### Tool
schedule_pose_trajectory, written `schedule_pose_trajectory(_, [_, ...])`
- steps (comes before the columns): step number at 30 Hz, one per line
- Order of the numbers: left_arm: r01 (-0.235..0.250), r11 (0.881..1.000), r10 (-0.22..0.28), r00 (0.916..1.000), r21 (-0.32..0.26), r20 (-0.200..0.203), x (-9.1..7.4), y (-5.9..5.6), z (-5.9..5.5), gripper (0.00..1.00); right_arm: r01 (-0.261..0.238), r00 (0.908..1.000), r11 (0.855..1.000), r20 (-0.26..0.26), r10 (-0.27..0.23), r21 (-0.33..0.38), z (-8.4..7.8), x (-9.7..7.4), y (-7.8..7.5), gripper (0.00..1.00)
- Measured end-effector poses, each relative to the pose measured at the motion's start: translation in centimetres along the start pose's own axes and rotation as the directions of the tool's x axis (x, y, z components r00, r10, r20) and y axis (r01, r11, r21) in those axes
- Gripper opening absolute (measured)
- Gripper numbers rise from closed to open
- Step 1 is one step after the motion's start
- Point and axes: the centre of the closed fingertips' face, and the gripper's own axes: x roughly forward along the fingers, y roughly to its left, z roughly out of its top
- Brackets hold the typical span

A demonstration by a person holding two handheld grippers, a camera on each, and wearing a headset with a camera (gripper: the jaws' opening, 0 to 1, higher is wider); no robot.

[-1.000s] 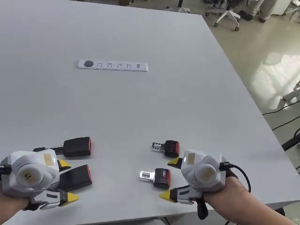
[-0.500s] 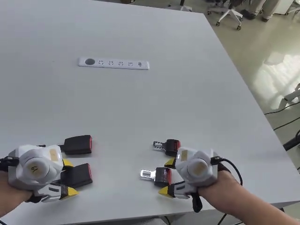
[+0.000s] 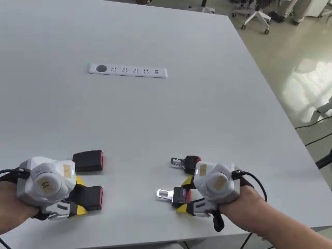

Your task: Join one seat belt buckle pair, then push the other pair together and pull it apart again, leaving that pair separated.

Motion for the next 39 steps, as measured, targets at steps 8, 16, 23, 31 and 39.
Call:
schedule_pose_trajectory(8, [0.021,0.998,-0.019,0.9995,0.059,-0.023,0.2,0.0,-0.3,0.35,-0.048,0.9984,0.995,-0.033,0.045,-0.086,0.1,0.1,0.1,0.35])
schedule_pose_trajectory(16, [0.034,0.996,-0.031,0.9990,0.085,-0.033,0.4,0.1,-0.5,0.35,-0.083,0.9951,0.987,-0.066,0.074,-0.137,0.2,0.3,-0.2,0.34])
schedule_pose_trajectory(23, [0.038,0.995,-0.035,0.9988,0.096,-0.033,0.4,0.1,-0.5,0.34,-0.077,0.9961,0.989,-0.053,0.071,-0.125,0.3,0.2,-0.2,0.34])
schedule_pose_trajectory(31, [0.047,0.993,-0.042,0.9982,0.105,-0.041,0.5,0.0,-0.5,0.34,-0.067,0.9970,0.993,-0.047,0.063,-0.100,0.6,0.4,-0.1,0.34])
schedule_pose_trajectory(39, [0.053,0.992,-0.047,0.9975,0.111,-0.053,0.6,-0.1,-0.4,0.34,-0.071,0.9974,0.992,-0.021,0.069,-0.105,2.1,1.3,0.9,0.34])
